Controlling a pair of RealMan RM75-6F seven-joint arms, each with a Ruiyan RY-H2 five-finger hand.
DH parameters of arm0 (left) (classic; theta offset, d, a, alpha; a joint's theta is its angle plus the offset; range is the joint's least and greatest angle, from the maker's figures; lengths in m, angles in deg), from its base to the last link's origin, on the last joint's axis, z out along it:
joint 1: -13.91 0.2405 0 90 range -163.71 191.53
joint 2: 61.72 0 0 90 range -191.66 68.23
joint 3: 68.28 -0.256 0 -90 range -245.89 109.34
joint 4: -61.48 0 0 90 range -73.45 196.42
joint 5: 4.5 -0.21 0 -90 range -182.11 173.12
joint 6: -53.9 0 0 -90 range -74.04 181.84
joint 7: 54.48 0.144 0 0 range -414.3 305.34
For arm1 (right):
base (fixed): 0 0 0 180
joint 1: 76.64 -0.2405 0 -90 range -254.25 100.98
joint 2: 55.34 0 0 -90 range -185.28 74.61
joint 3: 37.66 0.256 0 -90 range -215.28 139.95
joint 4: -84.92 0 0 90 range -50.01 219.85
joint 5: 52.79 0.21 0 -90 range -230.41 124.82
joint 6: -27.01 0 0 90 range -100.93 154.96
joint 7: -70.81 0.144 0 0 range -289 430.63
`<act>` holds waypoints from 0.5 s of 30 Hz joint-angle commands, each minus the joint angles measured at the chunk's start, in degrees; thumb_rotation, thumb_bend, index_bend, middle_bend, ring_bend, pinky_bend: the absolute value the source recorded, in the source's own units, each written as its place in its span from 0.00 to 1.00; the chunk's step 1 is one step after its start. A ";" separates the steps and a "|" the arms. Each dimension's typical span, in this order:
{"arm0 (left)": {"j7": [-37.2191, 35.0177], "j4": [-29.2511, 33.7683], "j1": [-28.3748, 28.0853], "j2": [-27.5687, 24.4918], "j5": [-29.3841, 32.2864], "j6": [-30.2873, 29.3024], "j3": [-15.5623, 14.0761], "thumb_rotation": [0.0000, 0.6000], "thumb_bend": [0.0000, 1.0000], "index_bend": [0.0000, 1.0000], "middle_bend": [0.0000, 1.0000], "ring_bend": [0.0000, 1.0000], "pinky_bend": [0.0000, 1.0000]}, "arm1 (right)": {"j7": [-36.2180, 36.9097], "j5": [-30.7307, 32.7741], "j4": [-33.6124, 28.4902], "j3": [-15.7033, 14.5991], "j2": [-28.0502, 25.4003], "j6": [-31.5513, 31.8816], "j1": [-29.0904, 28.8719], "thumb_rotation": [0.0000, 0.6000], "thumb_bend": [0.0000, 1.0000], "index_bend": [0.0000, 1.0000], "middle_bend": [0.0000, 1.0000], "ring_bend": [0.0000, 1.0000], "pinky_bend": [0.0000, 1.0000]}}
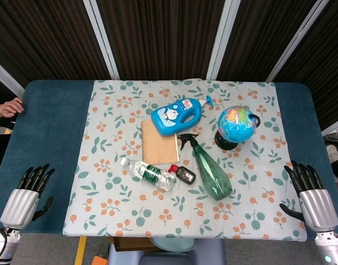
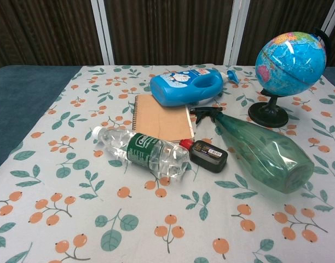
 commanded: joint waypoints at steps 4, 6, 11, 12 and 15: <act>-0.27 0.12 -0.06 0.05 -0.23 0.19 -0.17 1.00 0.45 0.00 0.00 0.00 0.00 | 0.40 0.58 0.40 0.45 0.44 -0.25 -0.25 1.00 0.22 0.00 0.00 0.00 0.00; -0.39 0.11 -0.16 0.04 -0.10 0.53 -0.21 1.00 0.45 0.00 0.00 0.00 0.00 | 0.97 0.93 0.64 1.54 1.31 0.00 -0.84 1.00 0.22 0.00 0.00 0.00 0.00; -1.13 -0.06 -0.66 0.06 0.38 1.40 0.05 1.00 0.45 0.00 0.00 0.00 0.00 | -0.84 2.47 0.22 7.25 3.51 -4.01 -7.09 1.00 0.22 0.00 0.00 0.00 0.00; -1.17 -0.08 -0.73 0.06 0.42 1.51 0.08 1.00 0.45 0.00 0.00 0.00 0.00 | -1.68 3.33 -0.17 8.53 3.89 -5.41 -8.57 1.00 0.22 0.00 0.00 0.00 0.00; -1.22 -0.13 -0.82 0.01 0.53 1.63 0.13 1.00 0.45 0.00 0.00 0.00 0.00 | -4.72 6.66 -2.18 12.66 4.94 -10.69 -13.77 1.00 0.22 0.00 0.00 0.00 0.00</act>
